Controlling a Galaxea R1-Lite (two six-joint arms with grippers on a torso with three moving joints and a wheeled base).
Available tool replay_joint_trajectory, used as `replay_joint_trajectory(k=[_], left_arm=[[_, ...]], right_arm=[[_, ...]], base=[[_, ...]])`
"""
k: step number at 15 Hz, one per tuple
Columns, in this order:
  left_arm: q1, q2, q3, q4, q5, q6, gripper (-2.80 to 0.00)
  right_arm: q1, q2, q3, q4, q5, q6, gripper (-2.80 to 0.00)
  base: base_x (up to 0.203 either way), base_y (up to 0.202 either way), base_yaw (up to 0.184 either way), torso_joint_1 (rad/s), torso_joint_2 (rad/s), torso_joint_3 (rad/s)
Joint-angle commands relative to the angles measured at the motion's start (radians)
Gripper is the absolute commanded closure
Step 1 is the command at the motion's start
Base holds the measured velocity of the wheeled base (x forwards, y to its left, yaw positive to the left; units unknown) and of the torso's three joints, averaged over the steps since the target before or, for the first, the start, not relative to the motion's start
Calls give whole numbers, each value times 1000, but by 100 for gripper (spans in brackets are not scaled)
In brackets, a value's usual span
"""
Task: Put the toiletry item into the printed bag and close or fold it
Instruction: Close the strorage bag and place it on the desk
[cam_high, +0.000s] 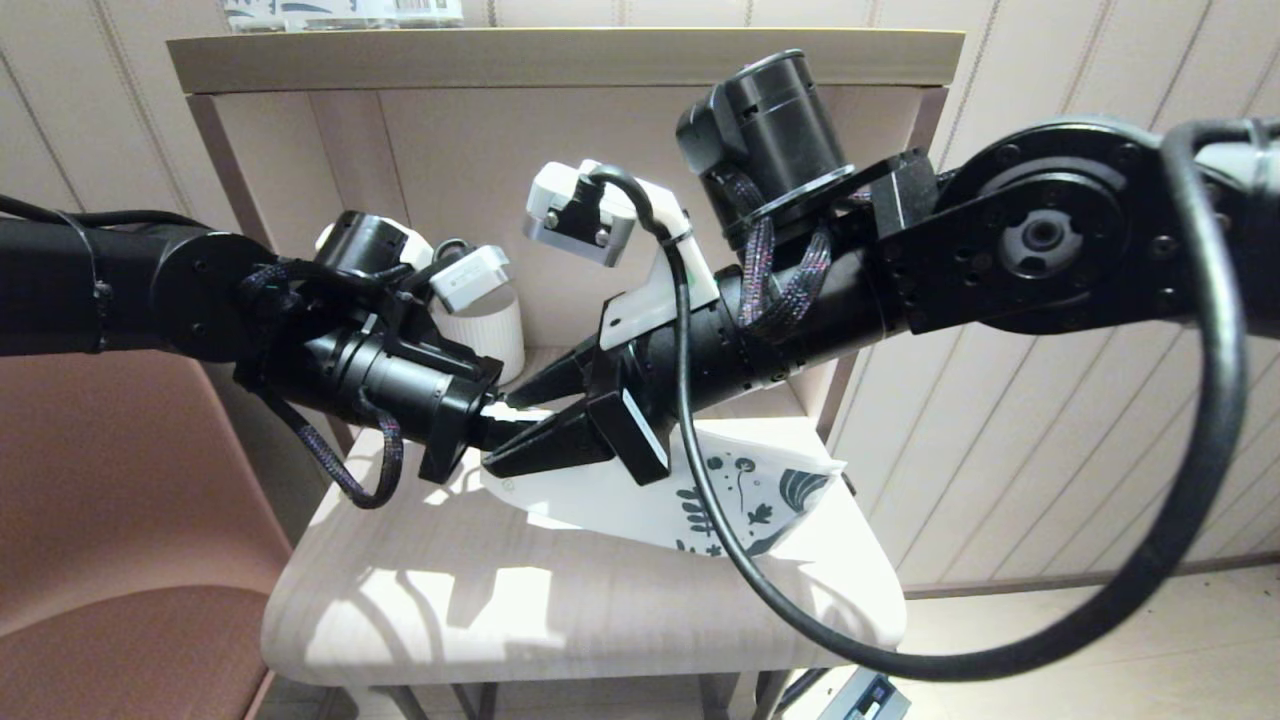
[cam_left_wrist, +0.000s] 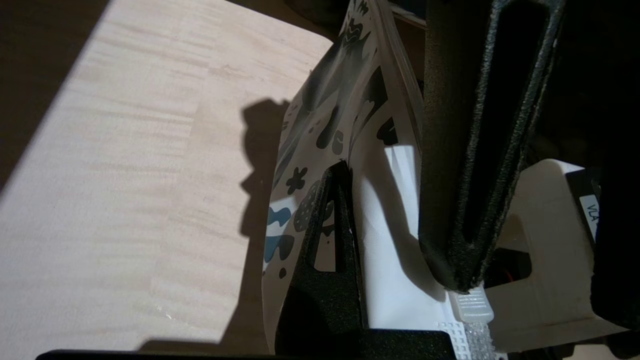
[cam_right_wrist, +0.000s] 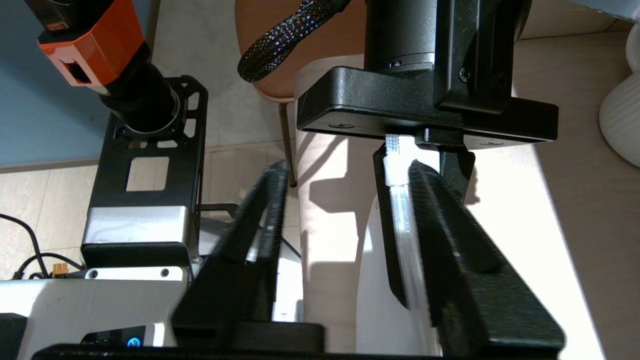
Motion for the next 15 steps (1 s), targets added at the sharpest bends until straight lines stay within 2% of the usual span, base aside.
replay_joint_trajectory(k=[1, 11, 13, 15], left_arm=[[0, 1, 0, 2, -8, 3, 0], [0, 5, -6, 9, -6, -13, 0], [0, -6, -12, 20, -6, -58, 0], [0, -6, -12, 21, -6, -63, 0]], right_arm=[[1, 1, -3, 3, 4, -2, 0], [-5, 11, -3, -21, -8, 16, 0], [-4, -1, 0, -20, -16, 18, 0], [-5, -12, 3, -21, -16, 18, 0]], base=[[0, 0, 0, 0, 0, 0], [0, 0, 0, 0, 0, 0], [0, 0, 0, 0, 0, 0], [0, 0, 0, 0, 0, 0]])
